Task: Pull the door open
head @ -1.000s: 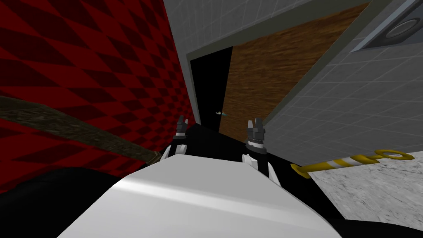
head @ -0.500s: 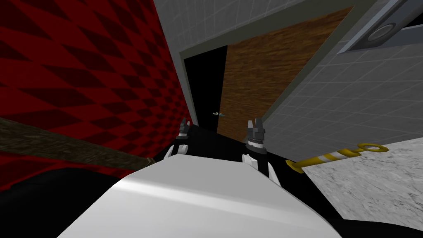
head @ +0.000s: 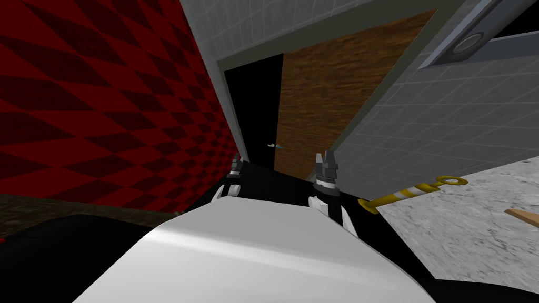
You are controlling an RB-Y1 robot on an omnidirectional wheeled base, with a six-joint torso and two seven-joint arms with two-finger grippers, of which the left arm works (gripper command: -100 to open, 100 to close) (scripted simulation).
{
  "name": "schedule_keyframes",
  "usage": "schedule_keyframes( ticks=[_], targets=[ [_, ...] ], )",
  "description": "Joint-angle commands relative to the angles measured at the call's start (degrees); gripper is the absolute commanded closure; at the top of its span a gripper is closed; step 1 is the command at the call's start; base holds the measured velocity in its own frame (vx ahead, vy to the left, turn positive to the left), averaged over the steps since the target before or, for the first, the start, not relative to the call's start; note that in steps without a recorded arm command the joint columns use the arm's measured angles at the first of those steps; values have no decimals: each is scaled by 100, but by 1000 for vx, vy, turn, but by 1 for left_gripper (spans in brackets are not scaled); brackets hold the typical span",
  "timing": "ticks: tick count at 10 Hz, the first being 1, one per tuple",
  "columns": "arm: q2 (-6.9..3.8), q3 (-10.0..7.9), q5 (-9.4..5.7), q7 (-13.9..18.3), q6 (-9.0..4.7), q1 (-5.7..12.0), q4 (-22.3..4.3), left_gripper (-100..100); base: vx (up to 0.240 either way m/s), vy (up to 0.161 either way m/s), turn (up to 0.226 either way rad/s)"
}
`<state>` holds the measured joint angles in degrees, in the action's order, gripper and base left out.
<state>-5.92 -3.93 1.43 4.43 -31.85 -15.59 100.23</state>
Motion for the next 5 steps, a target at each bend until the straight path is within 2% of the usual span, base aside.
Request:
schedule_keyframes(
  ticks=[1,2,3,5],
  targets=[
    [-54,3,-53,26,-73,101,-286,-100,94,-22,-150],
    [-89,2,-88,42,-131,171,-465,-100,106,-32,-116],
    [-89,2,-88,42,-131,171,-536,-100,71,-16,-38],
    [-160,0,-157,73,-246,311,-959,-100,71,-16,-116]
  ],
)
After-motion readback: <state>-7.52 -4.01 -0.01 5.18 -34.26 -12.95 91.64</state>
